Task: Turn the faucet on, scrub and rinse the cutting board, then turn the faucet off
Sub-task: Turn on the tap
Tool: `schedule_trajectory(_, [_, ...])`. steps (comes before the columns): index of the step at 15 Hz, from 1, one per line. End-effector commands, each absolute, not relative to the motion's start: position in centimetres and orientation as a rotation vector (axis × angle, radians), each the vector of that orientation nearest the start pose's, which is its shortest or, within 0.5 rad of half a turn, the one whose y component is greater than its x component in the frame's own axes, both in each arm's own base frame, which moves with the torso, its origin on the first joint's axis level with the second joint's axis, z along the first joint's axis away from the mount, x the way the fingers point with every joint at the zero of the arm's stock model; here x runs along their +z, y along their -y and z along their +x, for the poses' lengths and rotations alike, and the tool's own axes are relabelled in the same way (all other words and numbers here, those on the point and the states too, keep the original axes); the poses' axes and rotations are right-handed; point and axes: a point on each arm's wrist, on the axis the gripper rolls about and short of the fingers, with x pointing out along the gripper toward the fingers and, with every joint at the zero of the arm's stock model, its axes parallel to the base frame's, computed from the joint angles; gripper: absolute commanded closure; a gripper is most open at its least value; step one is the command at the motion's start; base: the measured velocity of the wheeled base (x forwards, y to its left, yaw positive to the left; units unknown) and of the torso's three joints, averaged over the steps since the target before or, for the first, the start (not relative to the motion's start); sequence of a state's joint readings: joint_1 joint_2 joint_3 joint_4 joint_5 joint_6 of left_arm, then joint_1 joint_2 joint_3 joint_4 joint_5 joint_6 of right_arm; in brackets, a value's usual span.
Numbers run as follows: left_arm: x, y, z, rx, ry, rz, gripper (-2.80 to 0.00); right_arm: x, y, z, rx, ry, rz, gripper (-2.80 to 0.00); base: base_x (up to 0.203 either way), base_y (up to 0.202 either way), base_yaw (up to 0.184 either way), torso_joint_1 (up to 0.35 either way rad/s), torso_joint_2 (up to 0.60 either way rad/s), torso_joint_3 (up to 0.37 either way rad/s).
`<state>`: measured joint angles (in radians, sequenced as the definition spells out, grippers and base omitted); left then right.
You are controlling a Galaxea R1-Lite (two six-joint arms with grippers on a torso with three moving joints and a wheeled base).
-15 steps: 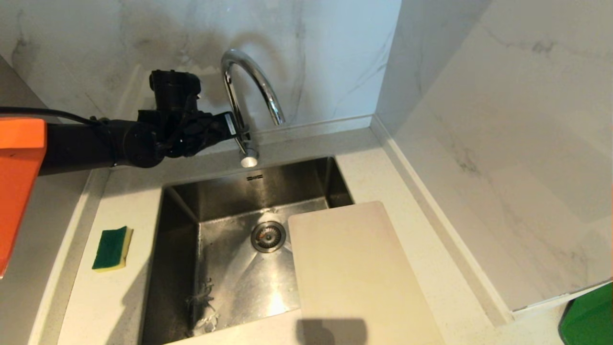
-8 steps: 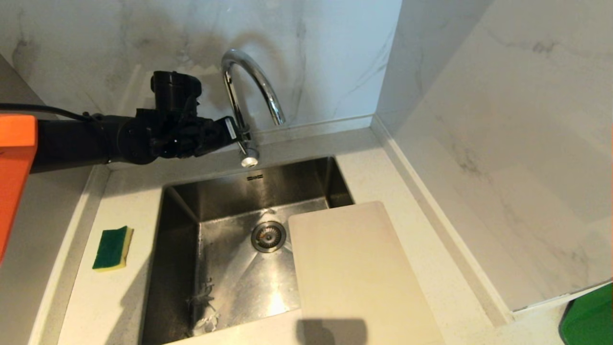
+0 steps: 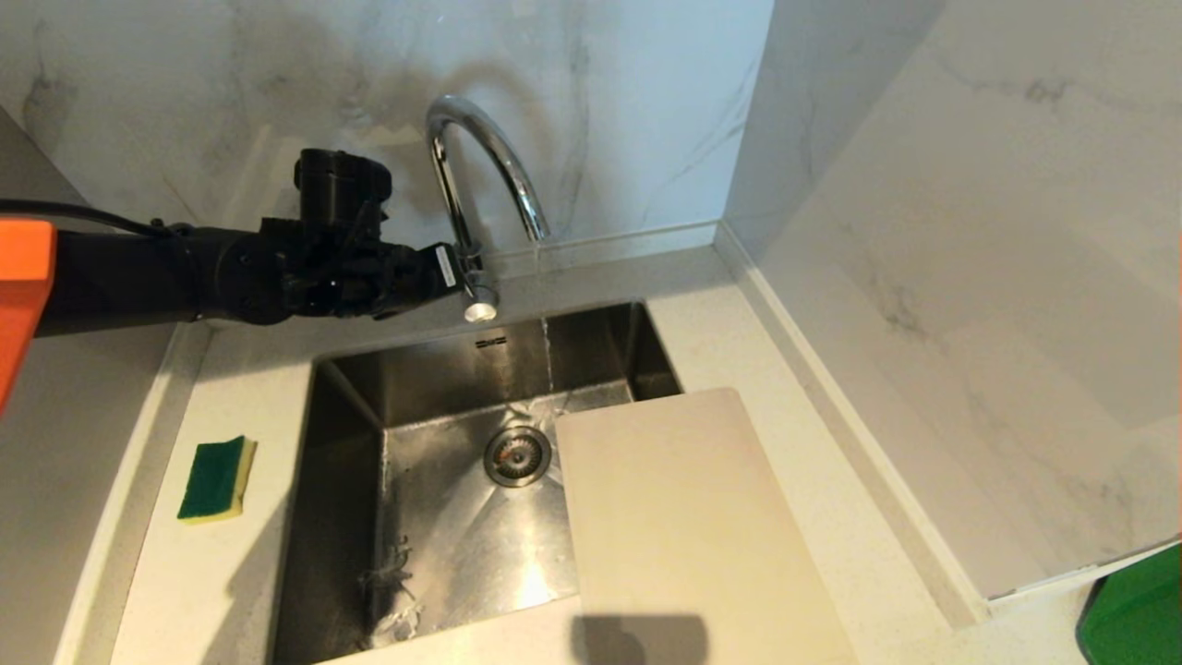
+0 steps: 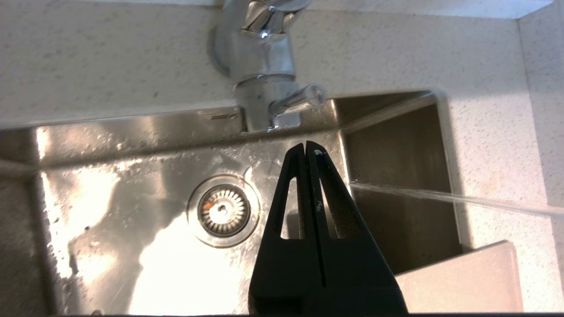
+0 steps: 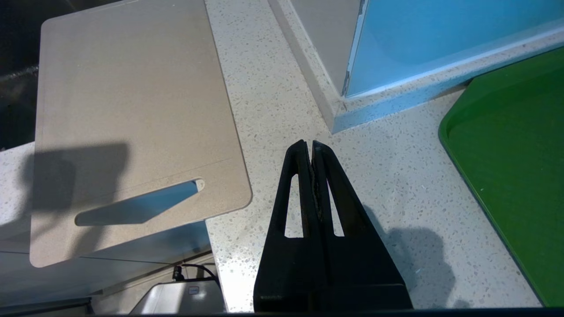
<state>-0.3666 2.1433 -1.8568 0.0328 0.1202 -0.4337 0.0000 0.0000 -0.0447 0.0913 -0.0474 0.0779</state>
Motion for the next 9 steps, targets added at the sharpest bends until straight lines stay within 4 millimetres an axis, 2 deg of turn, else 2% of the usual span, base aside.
schedule_trajectory(1, [25.4, 15.6, 41.1, -0.175, -0.343, -0.352, 0.00, 7.8, 0.1, -2.6, -0.049, -0.046, 0.077, 0.00, 0.000, 0.000, 0.000, 0.000, 0.00, 0.000])
schedule_trajectory(4, [25.5, 15.5, 41.2, -0.167, -0.346, -0.319, 0.00, 7.8, 0.1, -2.6, -0.049, -0.047, 0.077, 0.00, 0.000, 0.000, 0.000, 0.000, 0.00, 0.000])
schedule_trajectory(9, [25.6, 15.9, 42.7, -0.148, -0.297, -0.320, 0.00, 7.8, 0.1, -2.6, -0.049, -0.046, 0.077, 0.00, 0.000, 0.000, 0.000, 0.000, 0.00, 0.000])
